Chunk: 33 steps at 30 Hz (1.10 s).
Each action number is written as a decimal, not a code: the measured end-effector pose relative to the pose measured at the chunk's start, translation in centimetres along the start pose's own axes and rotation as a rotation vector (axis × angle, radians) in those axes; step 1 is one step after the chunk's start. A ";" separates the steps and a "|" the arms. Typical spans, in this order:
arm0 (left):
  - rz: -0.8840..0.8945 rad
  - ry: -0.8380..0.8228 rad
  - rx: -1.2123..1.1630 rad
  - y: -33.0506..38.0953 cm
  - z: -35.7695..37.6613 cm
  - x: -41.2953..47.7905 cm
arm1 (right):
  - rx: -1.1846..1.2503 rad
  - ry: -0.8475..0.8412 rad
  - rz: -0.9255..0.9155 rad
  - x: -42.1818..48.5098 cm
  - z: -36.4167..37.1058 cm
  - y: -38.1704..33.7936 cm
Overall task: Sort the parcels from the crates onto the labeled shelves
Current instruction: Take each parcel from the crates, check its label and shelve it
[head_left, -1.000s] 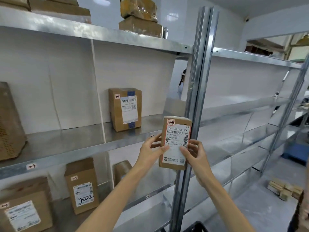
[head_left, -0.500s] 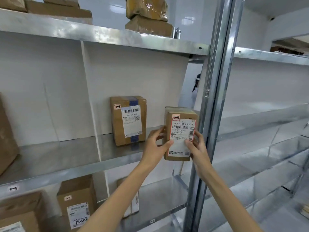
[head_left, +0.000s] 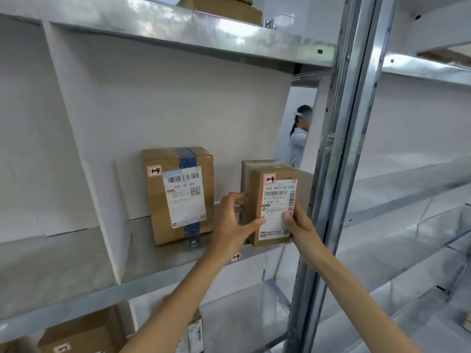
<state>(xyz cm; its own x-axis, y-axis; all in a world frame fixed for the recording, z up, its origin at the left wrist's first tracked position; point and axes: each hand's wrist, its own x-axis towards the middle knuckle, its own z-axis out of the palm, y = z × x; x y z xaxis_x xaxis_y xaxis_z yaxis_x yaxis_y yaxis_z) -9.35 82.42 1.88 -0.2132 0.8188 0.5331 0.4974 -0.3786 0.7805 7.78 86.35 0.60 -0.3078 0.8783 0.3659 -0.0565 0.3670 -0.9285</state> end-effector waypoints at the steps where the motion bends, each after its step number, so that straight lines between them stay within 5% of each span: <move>1: -0.007 0.004 0.006 -0.2 0.2 0.3 | -0.014 -0.008 -0.002 0.7 -0.2 0.2; 26: -0.220 0.232 -0.042 -0.1 4.8 3.3 | 0.049 -0.124 -0.014 8.5 -1.5 2.7; 33: -0.262 0.321 -0.038 0.7 4.2 -0.2 | -0.142 0.213 -0.343 2.8 -1.7 1.8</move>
<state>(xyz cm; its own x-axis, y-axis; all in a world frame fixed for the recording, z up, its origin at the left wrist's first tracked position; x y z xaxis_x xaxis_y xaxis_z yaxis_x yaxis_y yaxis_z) -5.43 83.76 0.97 -0.5831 0.7153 0.3851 0.3614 -0.1961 0.9116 8.43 89.99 0.10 -0.0898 0.7365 0.6705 0.0149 0.6741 -0.7385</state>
